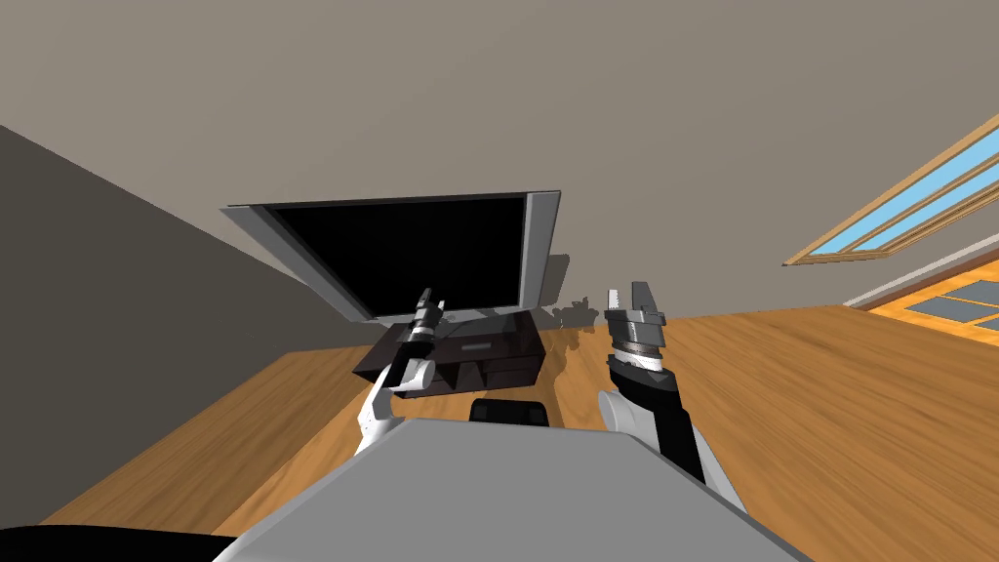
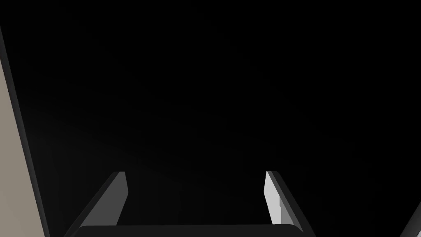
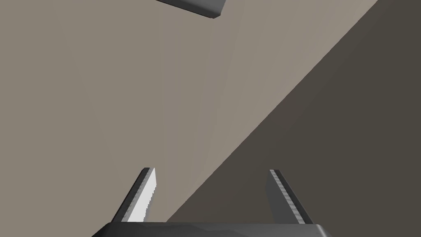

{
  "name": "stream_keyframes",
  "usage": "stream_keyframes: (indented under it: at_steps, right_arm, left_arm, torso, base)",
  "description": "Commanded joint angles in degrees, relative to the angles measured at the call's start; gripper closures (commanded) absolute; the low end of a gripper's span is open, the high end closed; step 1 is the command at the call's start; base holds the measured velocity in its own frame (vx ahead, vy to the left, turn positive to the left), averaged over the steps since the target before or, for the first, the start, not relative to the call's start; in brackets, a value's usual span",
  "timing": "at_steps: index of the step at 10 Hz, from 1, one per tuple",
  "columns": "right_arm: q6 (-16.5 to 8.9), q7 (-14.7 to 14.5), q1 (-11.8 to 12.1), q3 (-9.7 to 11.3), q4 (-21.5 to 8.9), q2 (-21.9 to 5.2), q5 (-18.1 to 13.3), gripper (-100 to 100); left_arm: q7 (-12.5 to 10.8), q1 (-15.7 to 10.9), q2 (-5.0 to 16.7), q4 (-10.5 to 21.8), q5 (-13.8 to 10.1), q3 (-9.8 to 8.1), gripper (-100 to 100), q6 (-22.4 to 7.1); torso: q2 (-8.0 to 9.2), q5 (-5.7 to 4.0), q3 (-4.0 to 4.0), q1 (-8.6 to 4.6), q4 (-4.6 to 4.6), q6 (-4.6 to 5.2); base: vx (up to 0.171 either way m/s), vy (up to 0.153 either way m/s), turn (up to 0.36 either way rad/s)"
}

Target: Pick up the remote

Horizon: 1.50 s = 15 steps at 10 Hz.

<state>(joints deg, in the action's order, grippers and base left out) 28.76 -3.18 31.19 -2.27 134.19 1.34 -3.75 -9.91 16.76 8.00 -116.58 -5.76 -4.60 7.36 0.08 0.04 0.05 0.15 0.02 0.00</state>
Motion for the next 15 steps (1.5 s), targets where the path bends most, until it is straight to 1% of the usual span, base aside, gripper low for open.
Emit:
stream_keyframes:
  at_steps: [1, 2, 3, 4, 5, 6, 7, 8, 9, 10, 11, 12, 13, 14, 15]
  right_arm:
    - [0.0, 0.0, 0.0, 0.0, 0.0, 0.0, 0.0, 0]
    - [0.0, 0.0, 0.0, 0.0, 0.0, 0.0, 0.0, 0]
    - [0.0, 0.0, 0.0, 0.0, 0.0, 0.0, 0.0, 0]
    - [0.0, 0.0, 0.0, 0.0, 0.0, 0.0, 0.0, 0]
    - [0.0, 0.0, 0.0, 0.0, 0.0, 0.0, 0.0, 0]
    - [0.0, 0.0, 0.0, 0.0, 0.0, 0.0, 0.0, 0]
    - [0.0, 0.0, 0.0, 0.0, 0.0, 0.0, 0.0, 0]
    - [0.0, 0.0, 0.0, 0.0, 0.0, 0.0, 0.0, 0]
    - [0.0, 0.0, 0.0, 0.0, 0.0, 0.0, 0.0, 0]
    - [0.0, 0.0, 0.0, 0.0, 0.0, 0.0, 0.0, 0]
    - [0.0, 0.0, 0.0, 0.0, 0.0, 0.0, 0.0, 0]
    - [0.0, 0.0, 0.0, 0.0, 0.0, 0.0, 0.0, 0]
    - [0.0, 0.0, 0.0, 0.0, 0.0, 0.0, 0.0, 0]
    - [0.0, 0.0, 0.0, 0.0, 0.0, 0.0, 0.0, 0]
    - [0.0, 0.0, 0.0, 0.0, 0.0, 0.0, 0.0, 0]
  left_arm:
    - [-0.2, -1.5, 0.4, 2.2, -0.9, -1.04, -100, -2.9]
    - [-0.2, -1.5, 0.4, 2.2, -0.9, -1.04, -100, -4.3]
    - [-0.3, -2.9, 0.6, 4.4, -1.6, -1.88, -100, -6.2]
    - [-0.3, -2.9, 0.6, 4.4, -1.6, -1.88, -100, -7.4]
    - [-0.4, -4.3, 0.8, 6.7, -2.3, -2.70, -100, -9.0]
    - [-0.4, -4.3, 0.8, 6.7, -2.3, -2.70, -100, -10.7]
    - [-0.6, -5.8, 1.0, 9.1, -2.9, -3.50, -100, -12.3]
    - [-0.6, -5.8, 1.0, 9.1, -2.9, -3.50, -100, -13.8]
    - [-0.6, -5.8, 1.0, 9.1, -2.9, -3.50, -100, -13.9]
    - [-0.7, -7.3, 1.0, 11.5, -3.5, -4.27, -100, -16.1]
    - [-0.7, -7.3, 1.0, 11.5, -3.5, -4.27, -100, -17.2]
    - [-0.8, -8.8, 1.1, 14.1, -4.0, -5.00, -100, -18.9]
    - [-0.8, -8.8, 1.1, 14.1, -4.0, -5.00, -100, -20.6]
    - [-0.8, -10.4, 1.1, 16.2, -4.4, -5.68, -100, -22.4]
    - [-0.8, -10.4, 1.1, 16.7, -4.4, -5.68, -100, -23.9]
  torso:
    - [0.00, 0.00, 0.00, 0.00, 0.00, 0.00]
    - [0.00, 0.00, 0.00, 0.01, 0.00, 0.01]
    - [0.00, 0.00, 0.00, -0.01, 0.00, 0.00]
    - [0.03, 0.00, 0.01, 0.02, 0.00, 0.00]
    - [0.01, 0.00, 0.01, -0.02, 0.00, 0.00]
    - [0.02, 0.00, 0.01, -0.01, 0.00, 0.00]
    - [0.00, 0.00, 0.00, -0.02, 0.00, 0.00]
    - [0.01, 0.00, 0.00, 0.01, 0.00, 0.01]
    - [-0.02, 0.00, -0.01, -0.02, -0.01, -0.01]
    - [-0.06, -0.02, -0.03, -0.09, -0.01, -0.01]
    - [-0.03, -0.02, -0.02, -0.08, -0.01, 0.00]
    - [-0.04, -0.02, -0.02, -0.08, -0.01, 0.00]
    - [-0.02, -0.01, -0.01, -0.06, -0.01, 0.00]
    - [-0.03, -0.01, -0.02, -0.05, -0.01, -0.01]
    - [-0.04, -0.01, -0.02, -0.03, -0.01, 0.01]
  base:
    - [-0.029, 0.040, -0.042]
    - [-0.029, 0.034, -0.028]
    - [-0.039, 0.039, -0.046]
    - [-0.034, 0.032, -0.032]
    - [-0.034, 0.037, -0.056]
    - [-0.030, 0.034, -0.034]
    - [-0.033, 0.037, -0.076]
    - [-0.023, 0.033, -0.032]
    - [-0.008, 0.013, 0.008]
    - [-0.024, 0.016, -0.059]
    - [-0.023, 0.020, -0.042]
    - [-0.028, 0.027, -0.063]
    - [-0.024, 0.028, -0.044]
    - [-0.021, 0.034, -0.076]
    - [-0.015, 0.028, -0.040]
